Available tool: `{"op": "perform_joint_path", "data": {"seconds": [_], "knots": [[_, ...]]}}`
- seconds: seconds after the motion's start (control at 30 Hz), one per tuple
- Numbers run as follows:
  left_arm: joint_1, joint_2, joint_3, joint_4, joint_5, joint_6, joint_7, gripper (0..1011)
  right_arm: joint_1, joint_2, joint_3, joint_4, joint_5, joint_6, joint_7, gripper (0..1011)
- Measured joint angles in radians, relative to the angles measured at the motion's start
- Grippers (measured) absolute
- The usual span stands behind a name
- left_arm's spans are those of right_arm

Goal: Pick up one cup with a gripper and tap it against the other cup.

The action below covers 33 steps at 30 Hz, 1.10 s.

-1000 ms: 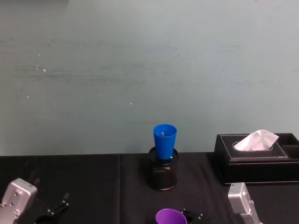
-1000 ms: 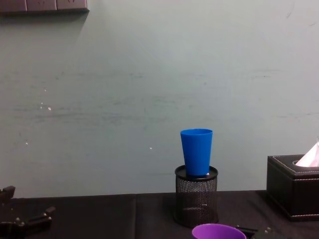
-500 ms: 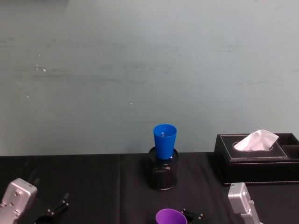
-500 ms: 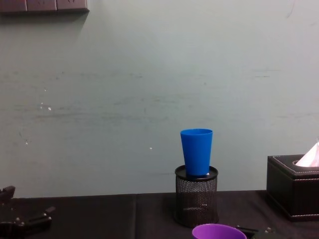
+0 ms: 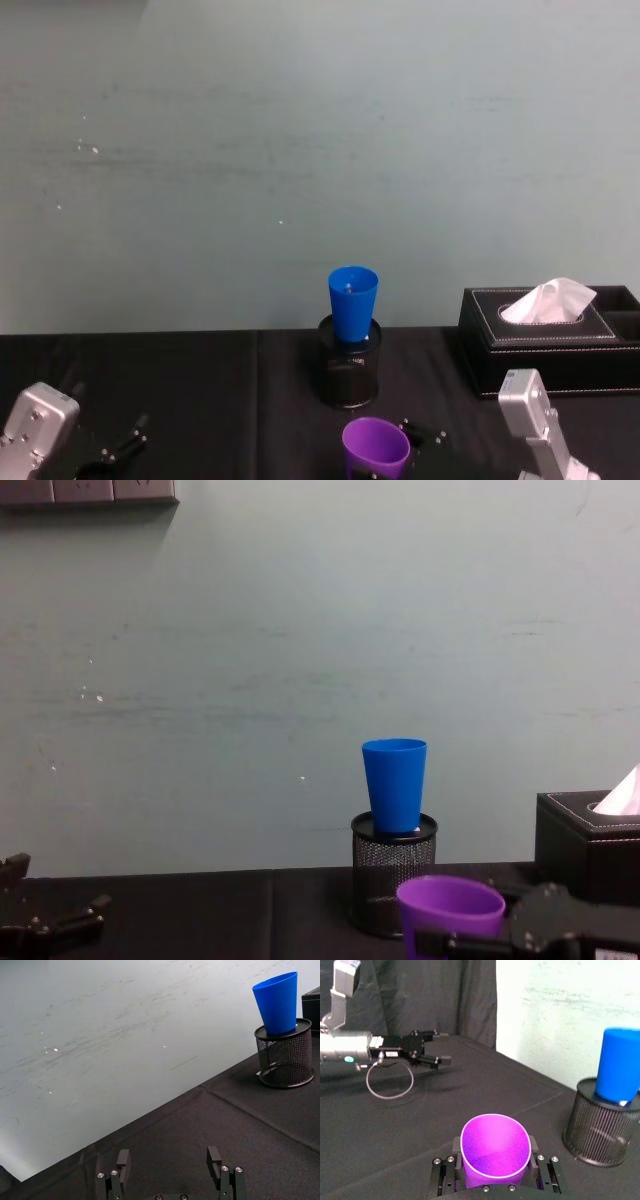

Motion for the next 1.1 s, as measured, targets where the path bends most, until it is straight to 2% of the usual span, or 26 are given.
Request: {"op": "perform_joint_path", "data": {"seconds": [0.27, 0.47, 1.1], "knots": [[0.0, 0.0, 0.0, 0.0, 0.0, 0.0, 0.0, 1000, -0.001, 0.039, 0.007, -0.127, -0.015, 0.083, -0.041, 732], [0.0, 0.0, 0.0, 0.0, 0.0, 0.0, 0.0, 1000, 0.009, 0.06, 0.009, -0.191, -0.014, 0.134, -0.056, 731], [0.0, 0.0, 0.0, 0.0, 0.0, 0.0, 0.0, 1000, 0.037, 0.086, 0.001, -0.252, -0.001, 0.189, -0.073, 732]]}}
